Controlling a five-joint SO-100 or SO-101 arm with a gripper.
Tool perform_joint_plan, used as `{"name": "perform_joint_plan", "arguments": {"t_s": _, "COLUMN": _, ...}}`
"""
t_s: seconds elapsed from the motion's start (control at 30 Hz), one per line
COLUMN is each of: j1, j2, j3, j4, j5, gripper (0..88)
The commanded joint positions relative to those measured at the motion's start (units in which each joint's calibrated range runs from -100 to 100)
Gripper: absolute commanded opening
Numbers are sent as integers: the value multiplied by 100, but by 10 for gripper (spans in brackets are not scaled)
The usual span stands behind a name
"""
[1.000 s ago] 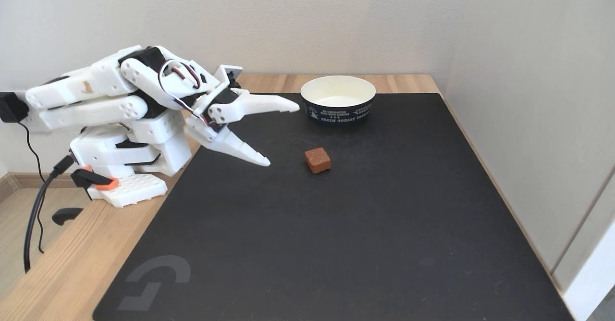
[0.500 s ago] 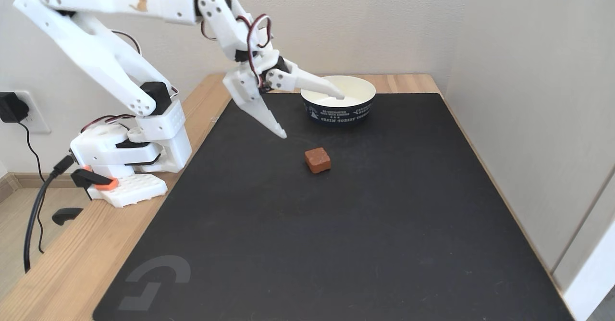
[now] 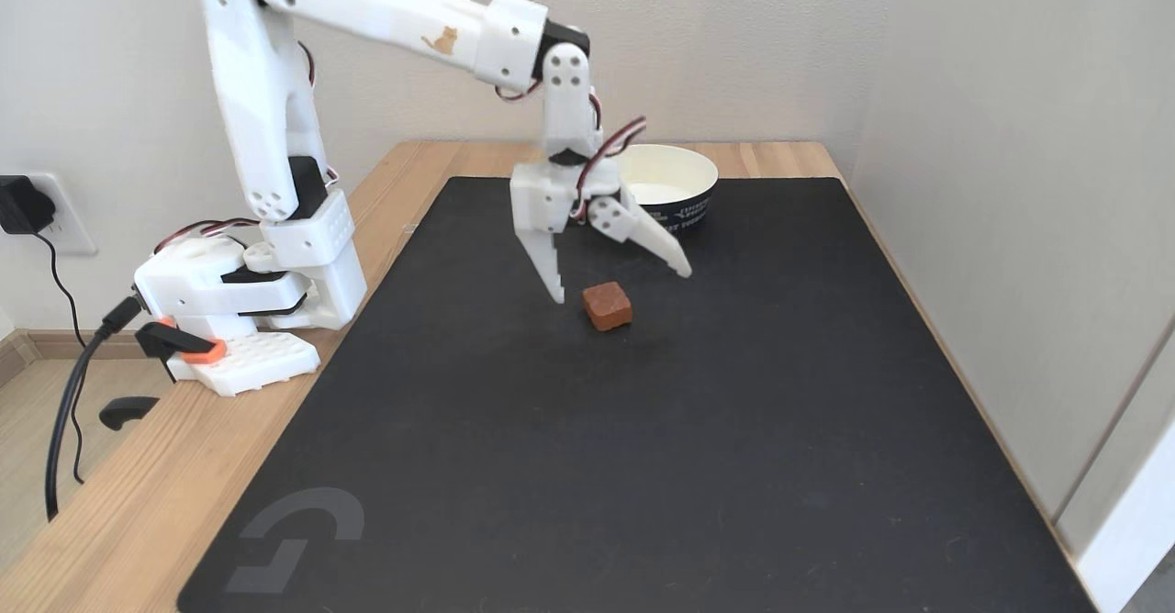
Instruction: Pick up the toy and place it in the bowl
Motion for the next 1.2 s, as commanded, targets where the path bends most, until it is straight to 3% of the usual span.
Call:
{"name": "perform_joint_plan", "arguments": {"t_s": 0.0, "j1": -178, "j2": 438, "j3": -245, "j4": -93, "j5": 64, "gripper": 483}}
{"name": "perform_joint_plan", "arguments": {"t_s": 0.3, "j1": -254, "j2": 505, "j3": -245, "j4": -84, "j5": 926, "gripper": 483}}
{"name": "perform_joint_plan", "arguments": {"t_s": 0.77, "j1": 39, "j2": 455, "j3": -236, "j4": -25, "j5": 920, "gripper": 482}}
{"name": "perform_joint_plan", "arguments": {"t_s": 0.9, "j1": 64, "j2": 472, "j3": -236, "j4": -34, "j5": 931, "gripper": 327}}
{"name": "perform_joint_plan", "arguments": {"t_s": 0.93, "j1": 64, "j2": 464, "j3": -236, "j4": -68, "j5": 941, "gripper": 264}}
{"name": "perform_joint_plan", "arguments": {"t_s": 0.97, "j1": 47, "j2": 464, "j3": -245, "j4": -110, "j5": 941, "gripper": 126}}
{"name": "perform_joint_plan", "arguments": {"t_s": 1.03, "j1": 14, "j2": 464, "j3": -245, "j4": -254, "j5": 926, "gripper": 21}}
{"name": "perform_joint_plan", "arguments": {"t_s": 1.17, "j1": -19, "j2": 438, "j3": -173, "j4": -398, "j5": 920, "gripper": 26}}
